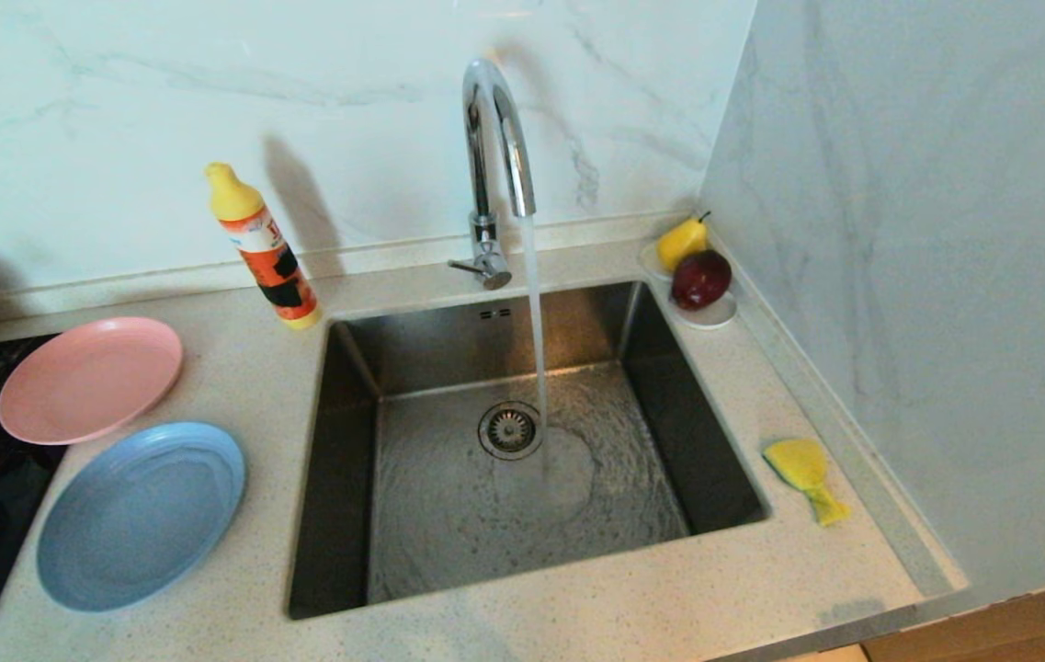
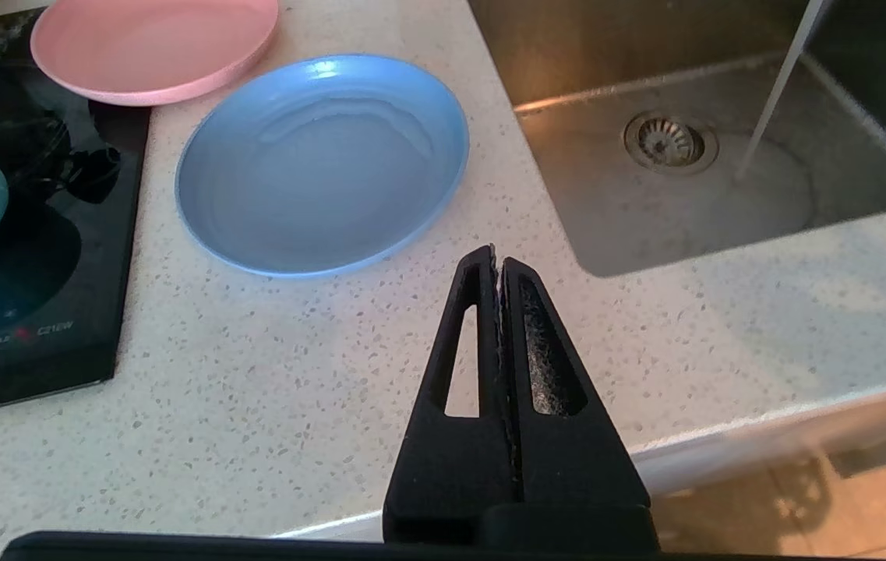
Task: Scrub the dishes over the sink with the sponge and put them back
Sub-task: Turn off the faucet
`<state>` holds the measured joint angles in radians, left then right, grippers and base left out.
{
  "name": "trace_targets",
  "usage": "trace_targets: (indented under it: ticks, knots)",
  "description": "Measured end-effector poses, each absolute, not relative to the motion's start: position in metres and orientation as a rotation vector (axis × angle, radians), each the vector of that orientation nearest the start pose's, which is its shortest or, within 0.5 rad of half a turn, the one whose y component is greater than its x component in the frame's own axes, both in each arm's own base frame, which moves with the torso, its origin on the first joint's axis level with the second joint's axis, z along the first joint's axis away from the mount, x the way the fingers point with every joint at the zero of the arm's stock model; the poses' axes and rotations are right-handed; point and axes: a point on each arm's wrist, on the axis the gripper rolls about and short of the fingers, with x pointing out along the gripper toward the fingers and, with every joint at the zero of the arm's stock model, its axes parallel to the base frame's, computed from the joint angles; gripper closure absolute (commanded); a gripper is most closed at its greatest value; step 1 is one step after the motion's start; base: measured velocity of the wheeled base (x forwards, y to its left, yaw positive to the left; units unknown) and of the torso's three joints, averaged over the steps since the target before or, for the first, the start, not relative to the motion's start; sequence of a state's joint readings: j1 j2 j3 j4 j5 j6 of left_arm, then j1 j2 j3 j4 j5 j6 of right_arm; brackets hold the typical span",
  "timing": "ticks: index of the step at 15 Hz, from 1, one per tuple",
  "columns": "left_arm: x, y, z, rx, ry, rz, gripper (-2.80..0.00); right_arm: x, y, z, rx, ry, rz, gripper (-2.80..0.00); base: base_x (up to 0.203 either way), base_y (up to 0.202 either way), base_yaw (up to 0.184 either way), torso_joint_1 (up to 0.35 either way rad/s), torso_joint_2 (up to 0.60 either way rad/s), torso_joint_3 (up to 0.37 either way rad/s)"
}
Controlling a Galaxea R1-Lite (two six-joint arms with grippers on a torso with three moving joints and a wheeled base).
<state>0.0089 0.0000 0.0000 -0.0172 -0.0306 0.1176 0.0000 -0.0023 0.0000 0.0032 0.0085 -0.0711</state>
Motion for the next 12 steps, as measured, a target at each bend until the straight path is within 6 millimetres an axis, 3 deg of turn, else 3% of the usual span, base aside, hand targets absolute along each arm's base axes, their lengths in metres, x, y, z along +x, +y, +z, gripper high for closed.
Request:
trace_targets:
  ticks: [2,5,7,9,12]
  knots:
    - [-0.027,-0.001,0.090,0.115,-0.056,-0.028,0.00,-0.023,0.000,0.075,-0.071,0.000,0.009,0.00,0.000,0.000,0.000,0.000,0.00,0.000]
    - [-0.047,-0.002,0.152,0.112,-0.171,-0.067,0.00,-0.023,0.000,0.075,-0.071,0.000,0.009,0.00,0.000,0.000,0.000,0.000,0.00,0.000]
    - [-0.048,-0.004,0.198,0.087,-0.162,-0.125,0.00,-0.023,0.000,0.075,-0.071,0.001,0.009,0.00,0.000,0.000,0.000,0.000,0.00,0.000]
    - [-0.028,-0.005,0.237,0.044,-0.094,-0.209,0.00,-0.023,0.000,0.075,-0.071,0.001,0.009,0.00,0.000,0.000,0.000,0.000,0.00,0.000]
    - [0.030,-0.009,0.278,-0.058,0.067,-0.397,0.00,-0.023,0.000,0.075,-0.071,0.001,0.009,0.00,0.000,0.000,0.000,0.000,0.00,0.000]
